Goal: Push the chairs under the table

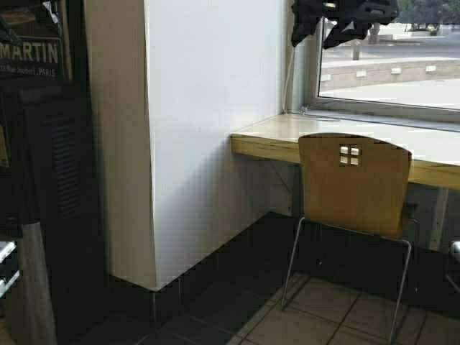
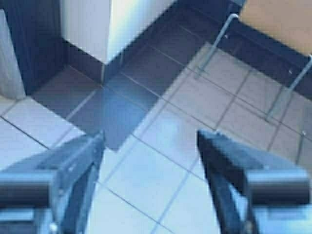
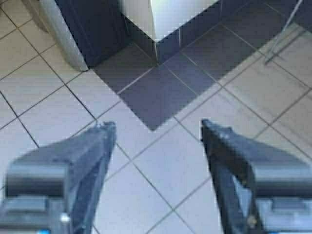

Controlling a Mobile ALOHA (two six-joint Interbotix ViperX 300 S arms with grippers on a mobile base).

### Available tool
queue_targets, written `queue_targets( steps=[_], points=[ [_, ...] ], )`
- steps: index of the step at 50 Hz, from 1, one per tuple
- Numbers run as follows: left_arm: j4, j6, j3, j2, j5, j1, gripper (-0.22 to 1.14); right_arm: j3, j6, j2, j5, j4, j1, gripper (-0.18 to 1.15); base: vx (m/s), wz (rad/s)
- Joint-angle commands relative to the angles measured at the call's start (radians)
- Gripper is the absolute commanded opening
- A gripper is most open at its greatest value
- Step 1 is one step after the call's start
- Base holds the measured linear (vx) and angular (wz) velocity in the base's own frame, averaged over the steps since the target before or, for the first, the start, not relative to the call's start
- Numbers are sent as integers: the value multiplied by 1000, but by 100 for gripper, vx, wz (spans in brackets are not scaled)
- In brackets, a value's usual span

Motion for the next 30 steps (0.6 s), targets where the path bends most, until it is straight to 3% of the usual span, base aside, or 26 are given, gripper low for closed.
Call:
queue_targets(
  steps=[1,30],
  points=[
    [-6,3,-12,-23,-8,0,91,-8,0,-23,2,5,-2,89,-43,-13],
    [-20,6,-2,-20,-14,0,91,-34,0,-6,31,5,-37,89,-38,-32]
  ],
)
